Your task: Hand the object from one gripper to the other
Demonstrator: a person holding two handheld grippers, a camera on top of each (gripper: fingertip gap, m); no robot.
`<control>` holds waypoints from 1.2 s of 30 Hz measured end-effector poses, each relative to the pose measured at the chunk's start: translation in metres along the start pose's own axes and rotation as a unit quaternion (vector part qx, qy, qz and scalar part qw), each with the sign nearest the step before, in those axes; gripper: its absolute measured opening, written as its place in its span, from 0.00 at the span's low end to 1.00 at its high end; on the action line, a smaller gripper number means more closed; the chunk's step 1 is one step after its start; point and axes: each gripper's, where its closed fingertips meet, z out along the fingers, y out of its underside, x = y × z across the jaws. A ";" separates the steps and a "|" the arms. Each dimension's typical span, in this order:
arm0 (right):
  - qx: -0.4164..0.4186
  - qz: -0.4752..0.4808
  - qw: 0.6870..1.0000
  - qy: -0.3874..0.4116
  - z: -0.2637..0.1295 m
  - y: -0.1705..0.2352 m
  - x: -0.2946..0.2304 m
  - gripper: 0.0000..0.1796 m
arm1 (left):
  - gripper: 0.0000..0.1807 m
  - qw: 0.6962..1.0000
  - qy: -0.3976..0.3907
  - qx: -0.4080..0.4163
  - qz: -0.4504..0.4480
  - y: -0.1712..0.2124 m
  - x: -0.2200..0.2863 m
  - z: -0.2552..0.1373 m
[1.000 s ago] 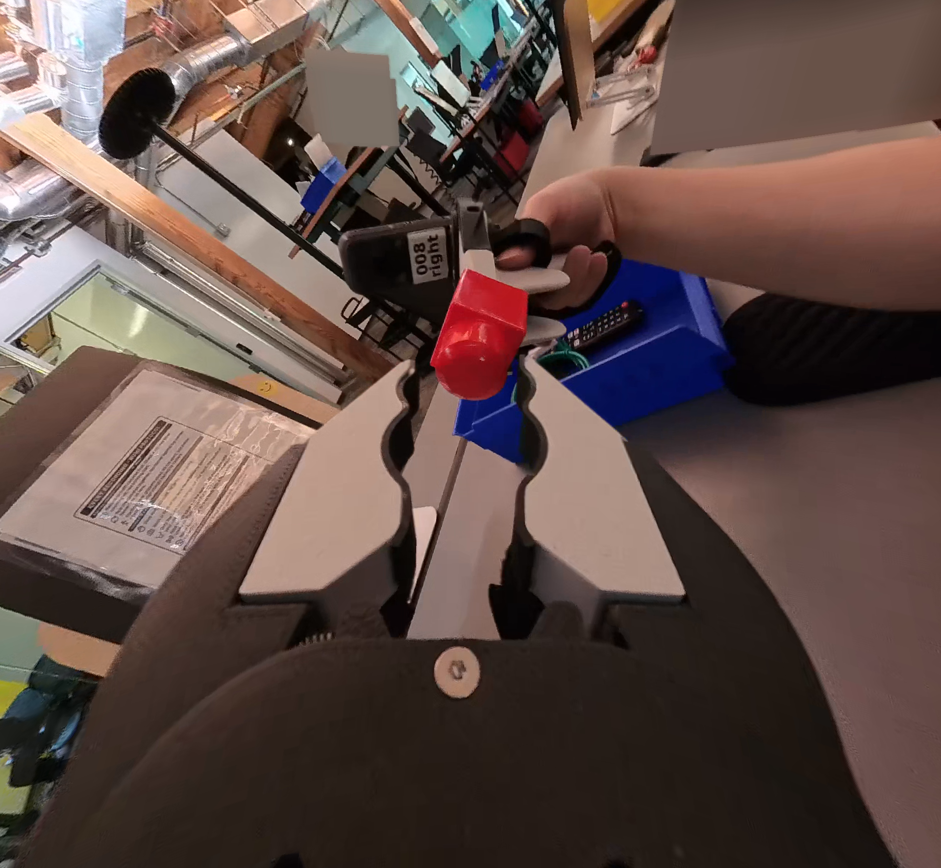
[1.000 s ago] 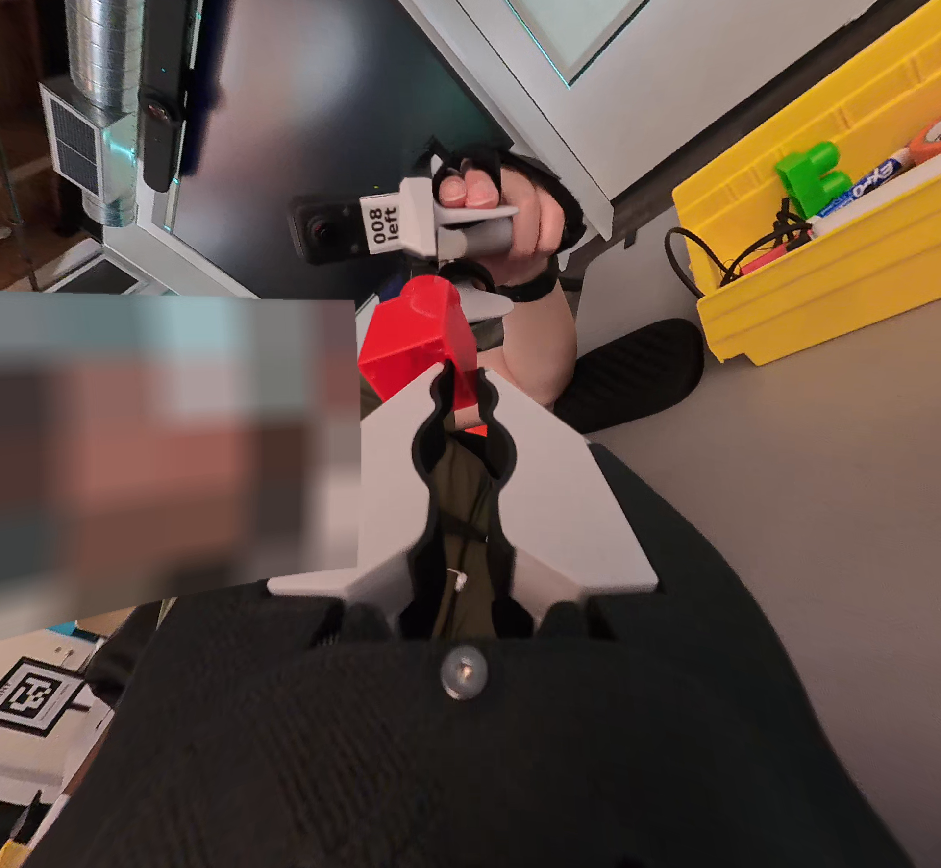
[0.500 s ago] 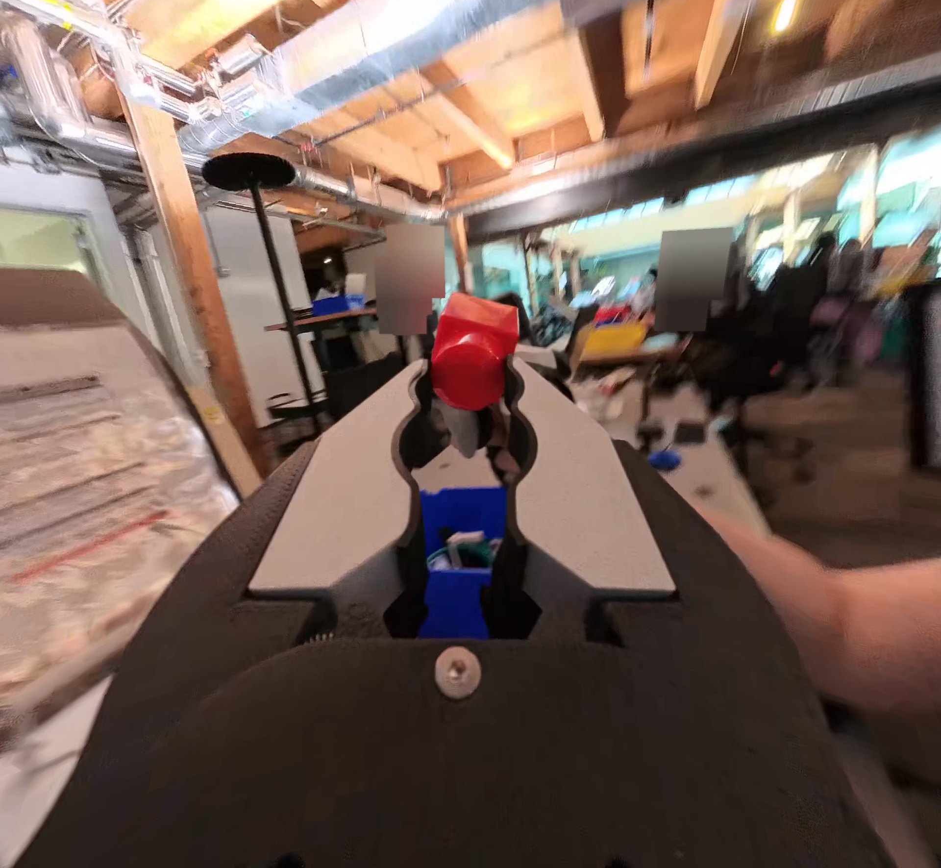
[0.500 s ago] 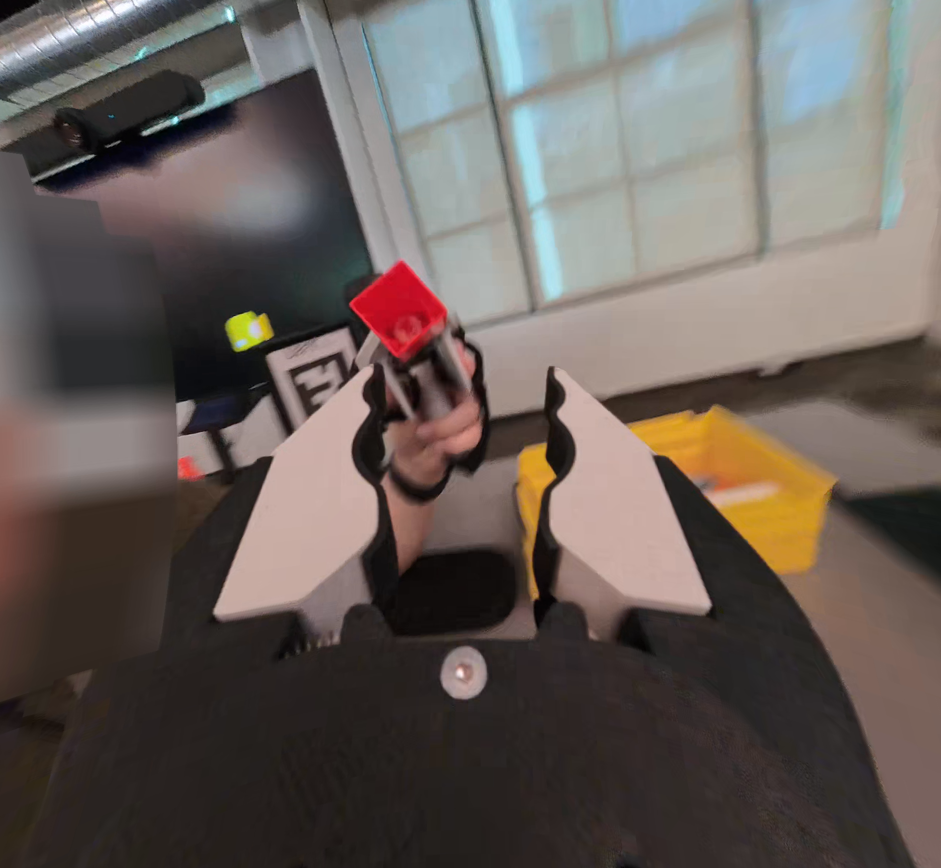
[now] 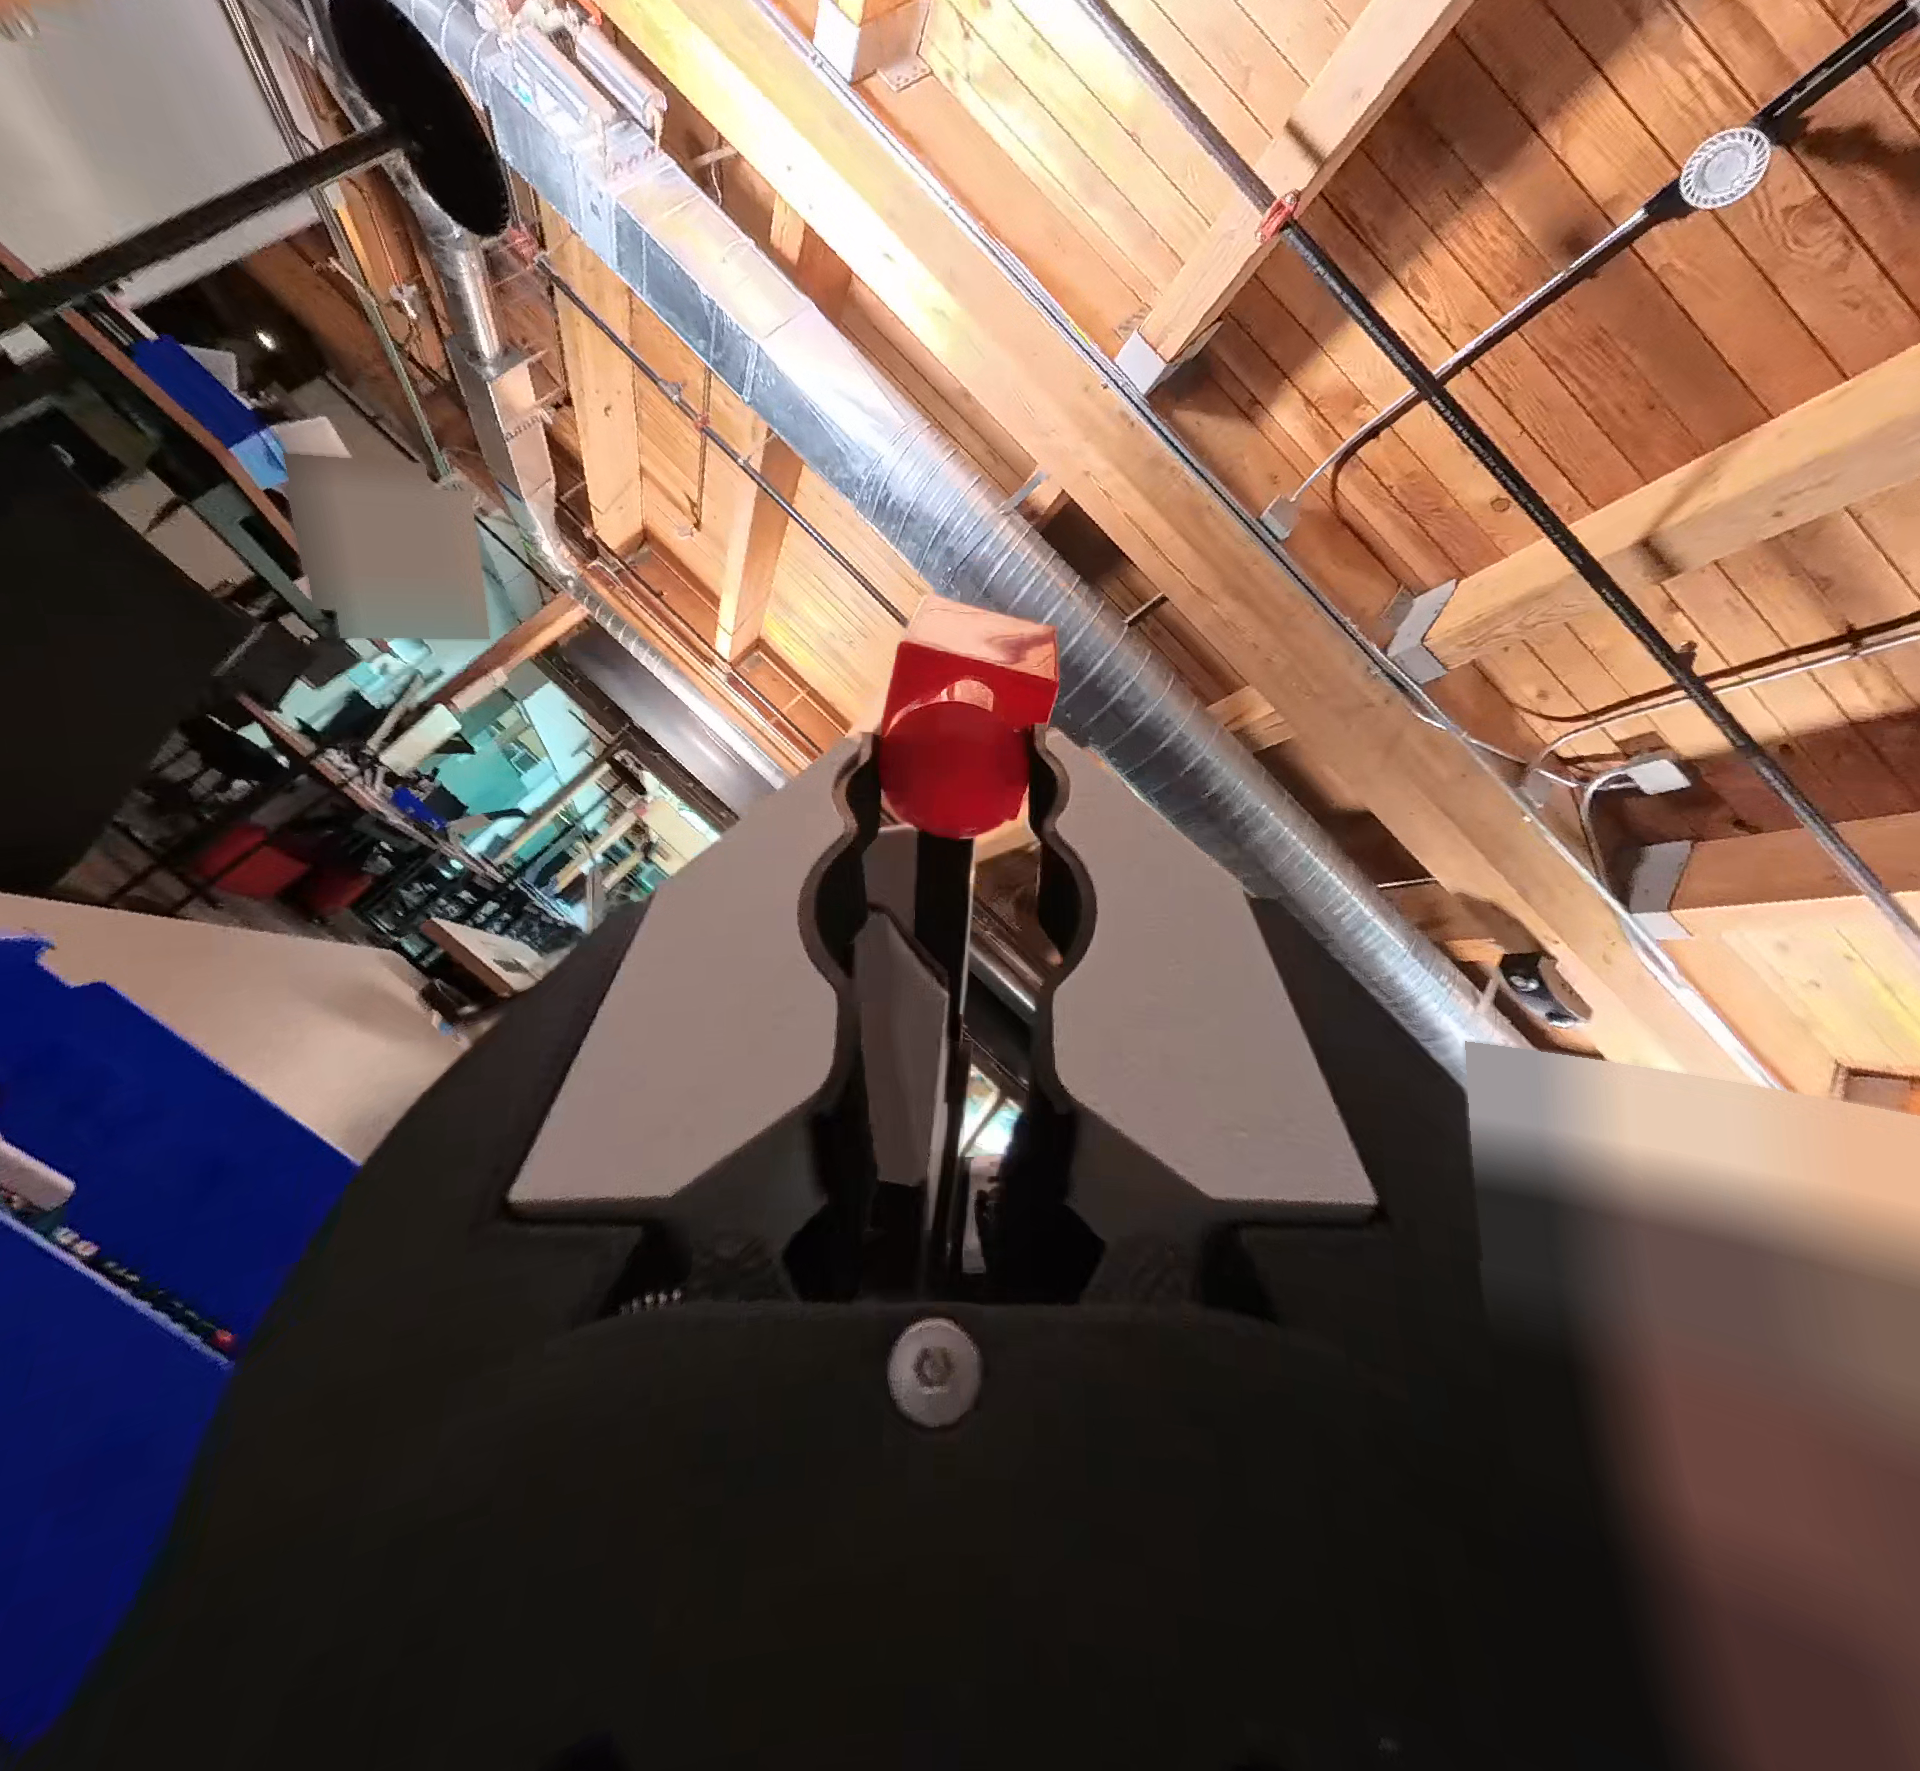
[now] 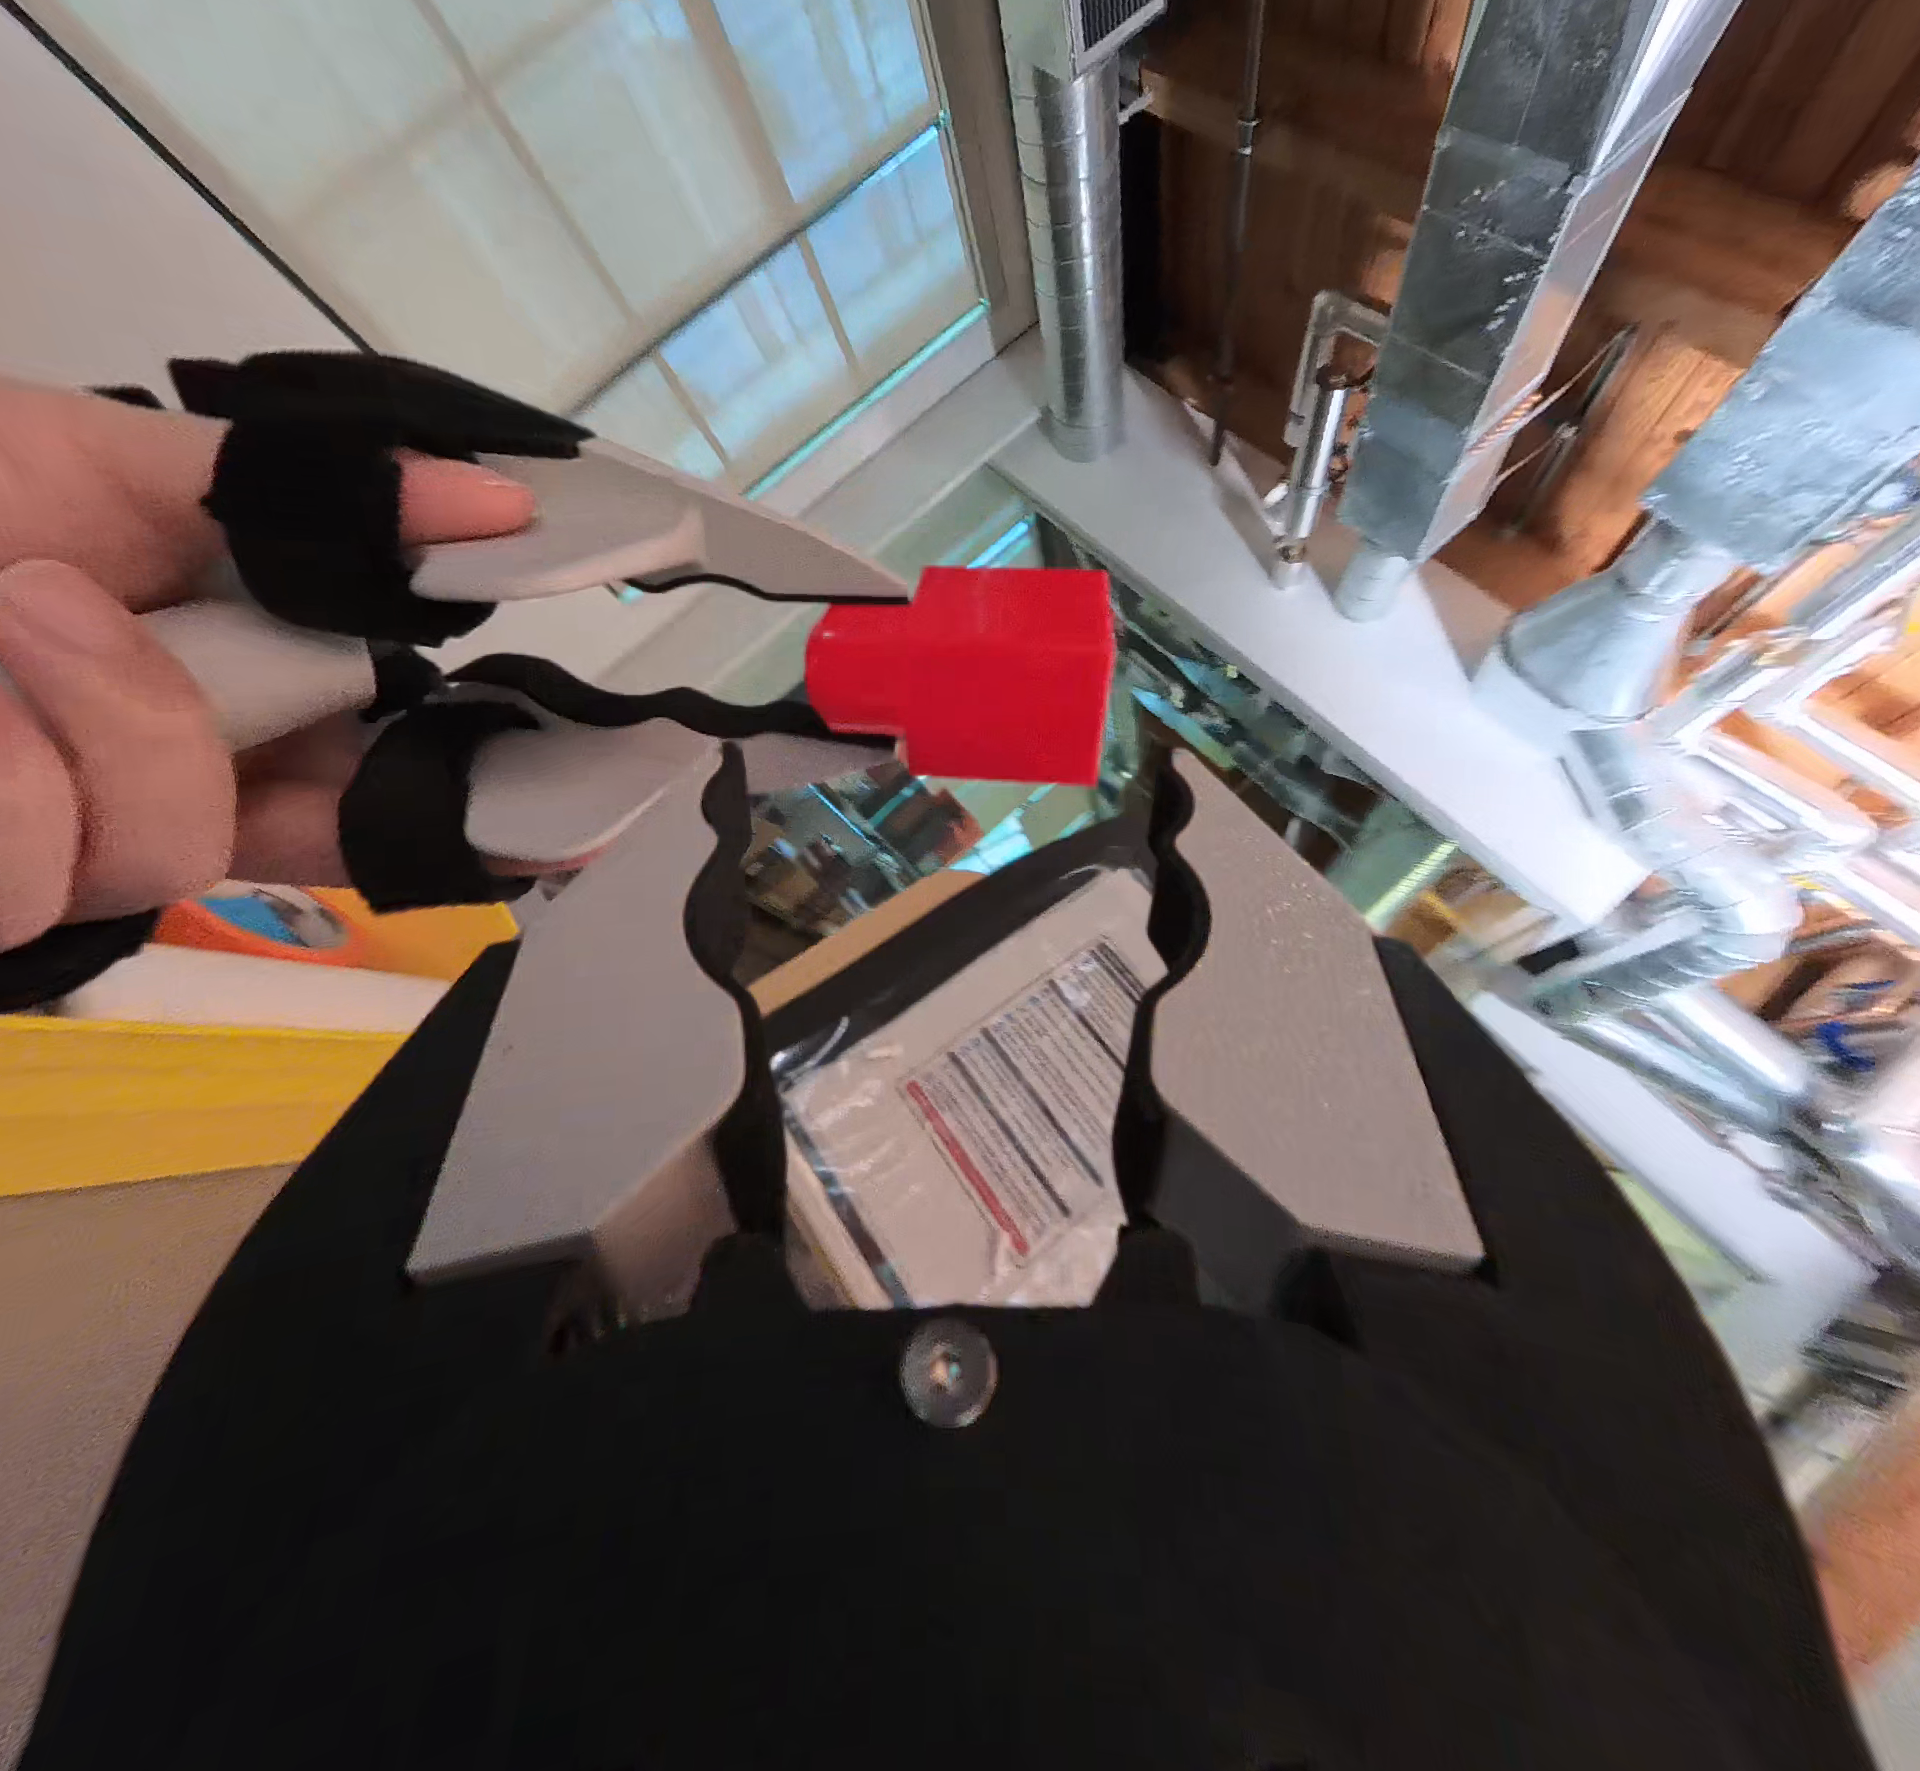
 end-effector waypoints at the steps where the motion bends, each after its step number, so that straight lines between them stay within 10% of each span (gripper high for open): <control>1: -0.012 -0.012 1.000 0.008 0.002 0.002 -0.002 0.43 | 0.14 1.000 0.005 -0.005 -0.010 0.004 0.000 0.001; 21: -0.109 0.122 0.985 0.048 -0.033 0.034 0.082 0.35 | 0.27 0.995 -0.007 -0.049 0.088 0.010 0.014 0.007; 25: -0.346 0.328 0.875 -0.082 -0.104 0.142 0.076 0.35 | 0.25 0.983 -0.016 -0.070 0.172 -0.005 0.032 0.004; 36: -0.652 0.322 0.658 -0.194 -0.256 0.318 -0.002 0.36 | 0.27 0.957 -0.043 -0.074 0.276 -0.042 0.061 -0.013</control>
